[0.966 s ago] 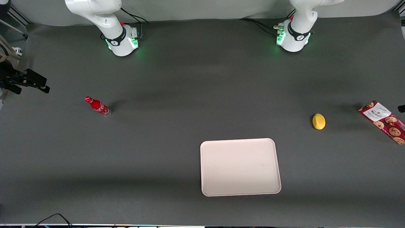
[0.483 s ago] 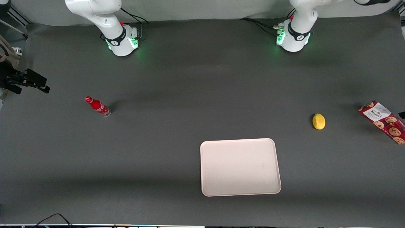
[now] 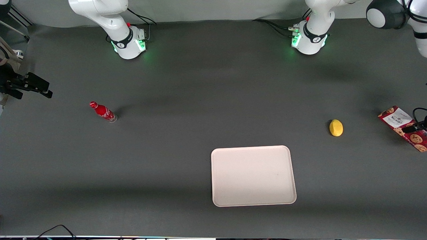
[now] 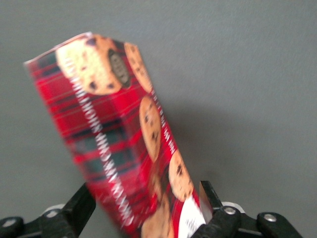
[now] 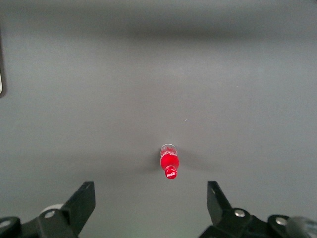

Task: Place red cookie box on tray

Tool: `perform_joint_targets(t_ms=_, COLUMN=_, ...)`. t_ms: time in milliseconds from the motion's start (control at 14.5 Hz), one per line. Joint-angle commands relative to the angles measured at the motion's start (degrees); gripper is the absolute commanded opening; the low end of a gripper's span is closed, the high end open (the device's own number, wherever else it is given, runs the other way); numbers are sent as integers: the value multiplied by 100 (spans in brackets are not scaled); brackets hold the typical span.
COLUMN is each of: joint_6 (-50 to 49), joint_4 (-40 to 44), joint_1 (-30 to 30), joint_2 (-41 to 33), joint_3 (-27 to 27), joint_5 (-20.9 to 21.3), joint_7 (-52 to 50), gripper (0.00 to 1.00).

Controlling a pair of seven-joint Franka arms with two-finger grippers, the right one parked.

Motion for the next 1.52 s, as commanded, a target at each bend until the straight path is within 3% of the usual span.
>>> perform_joint_targets(t_ms=0, joint_6=194, joint_4=-24, joint_1=-59, joint_2=139, joint_3=90, joint_5=-593, joint_7=415, gripper=0)
perform_joint_targets(t_ms=276, joint_6=45, joint_4=81, joint_1=-94, joint_2=60, joint_3=98, joint_5=-593, joint_7=398, gripper=0)
perform_joint_targets(t_ms=483, joint_6=-901, joint_4=633, joint_1=-155, joint_2=-167, joint_3=159, joint_5=-567, joint_7=197, gripper=0)
perform_joint_targets(t_ms=690, joint_6=-2596, joint_4=1800, joint_1=-340, joint_2=-571, joint_3=125, joint_5=318, joint_7=-785, gripper=0)
perform_joint_targets(t_ms=828, joint_6=-3730, joint_4=2661, joint_1=-393, joint_2=-730, joint_3=-190, joint_5=610, joint_7=-1384, gripper=0)
perform_joint_targets(t_ms=1103, joint_6=-5114, joint_4=3702, joint_1=-498, joint_2=-845, joint_3=-1453, joint_5=1129, joint_7=-2956, gripper=0)
perform_joint_targets(t_ms=1310, joint_6=-5072, joint_4=3720, joint_1=-498, joint_2=-933, joint_3=-3077, joint_5=1620, joint_7=-4327, gripper=0)
perform_joint_targets(t_ms=1448, joint_6=-4626, joint_4=3668, joint_1=-507, joint_2=-802, joint_3=-3958, joint_5=1989, joint_7=-4725, gripper=0)
